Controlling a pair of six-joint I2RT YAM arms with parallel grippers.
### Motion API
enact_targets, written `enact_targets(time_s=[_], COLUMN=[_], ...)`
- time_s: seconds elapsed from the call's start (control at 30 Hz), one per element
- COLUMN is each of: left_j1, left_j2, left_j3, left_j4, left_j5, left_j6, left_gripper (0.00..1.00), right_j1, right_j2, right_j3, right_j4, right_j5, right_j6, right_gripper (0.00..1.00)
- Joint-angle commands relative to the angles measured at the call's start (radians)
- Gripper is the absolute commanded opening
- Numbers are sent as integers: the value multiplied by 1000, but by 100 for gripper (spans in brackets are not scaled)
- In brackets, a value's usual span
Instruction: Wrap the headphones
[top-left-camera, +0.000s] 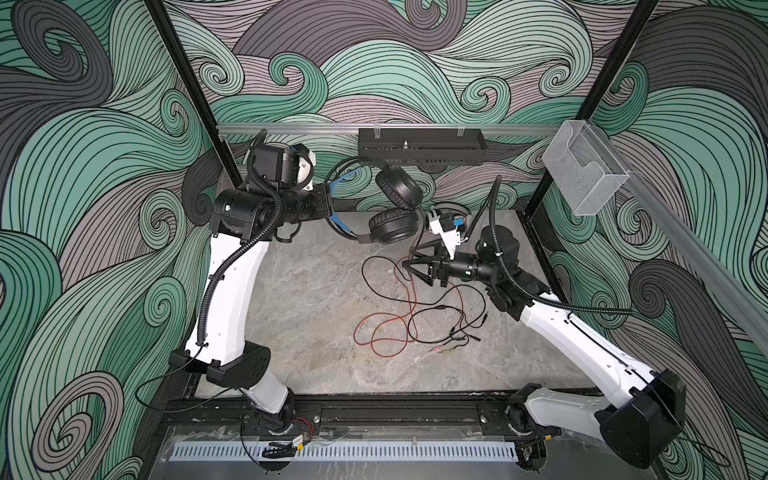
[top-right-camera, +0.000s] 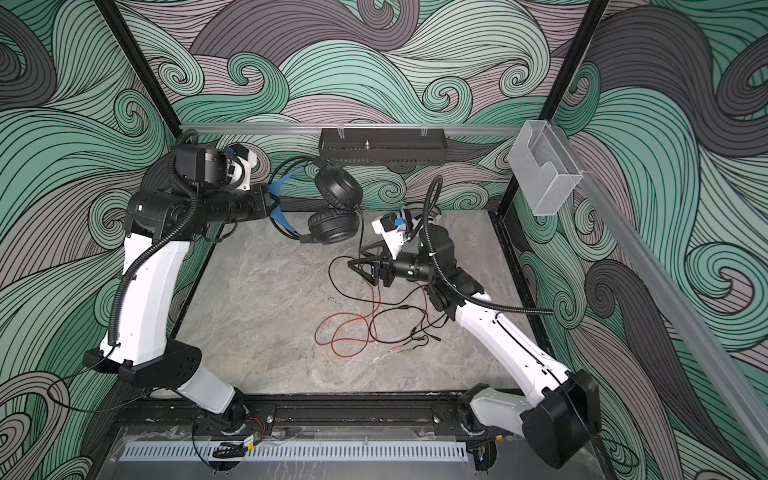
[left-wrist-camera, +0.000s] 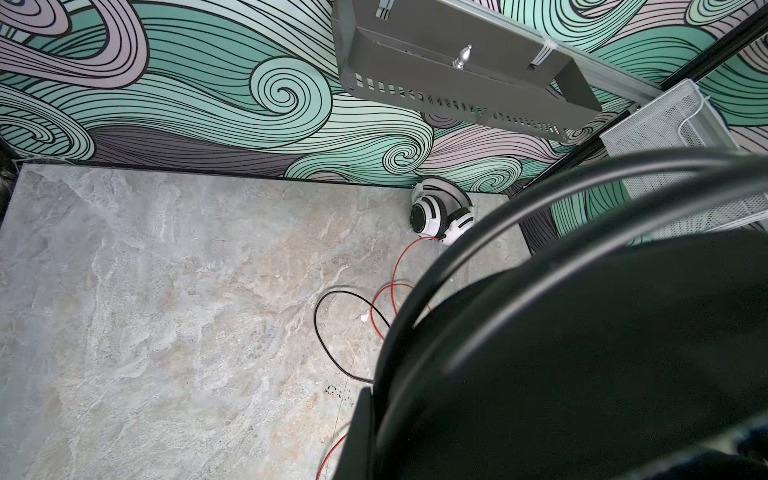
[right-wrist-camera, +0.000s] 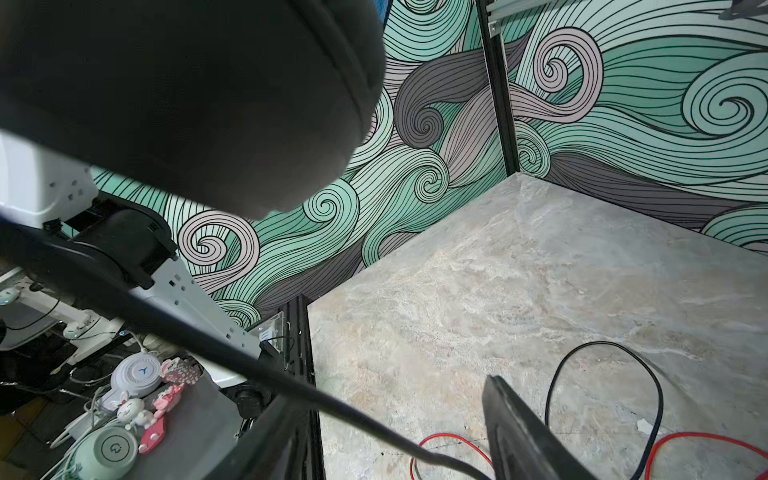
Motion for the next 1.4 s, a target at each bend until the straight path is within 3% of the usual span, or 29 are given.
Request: enact_targets(time_s=[0.0,0.47,0.63,0.9,1.07,1.37], left_j1=[-8,3,16,41,53,64], left_j2=[-3,10,10,-5,-13,-31], left_j3=[66,101,101,66,46,-10], left_j4=[8,20,22,34,42,73], left_j5=[57,106,132,156,168,195], left_j6=[-57,-108,-127,-155,-164,-183], left_gripper=[0,0,0,0,0,0], right_j1=[0,1,1,5,25,47], right_j2=[1,100,122,185,208,237], right_j3=[-29,-63,-58,-69,-57,-48], right_j4=[66,200,220,324,335,395], right_j5=[-32,-62,-56,-83,-98,-117], right_j6=[23,77,79,123,116,159], right_gripper=[68,68,74,71,80,74])
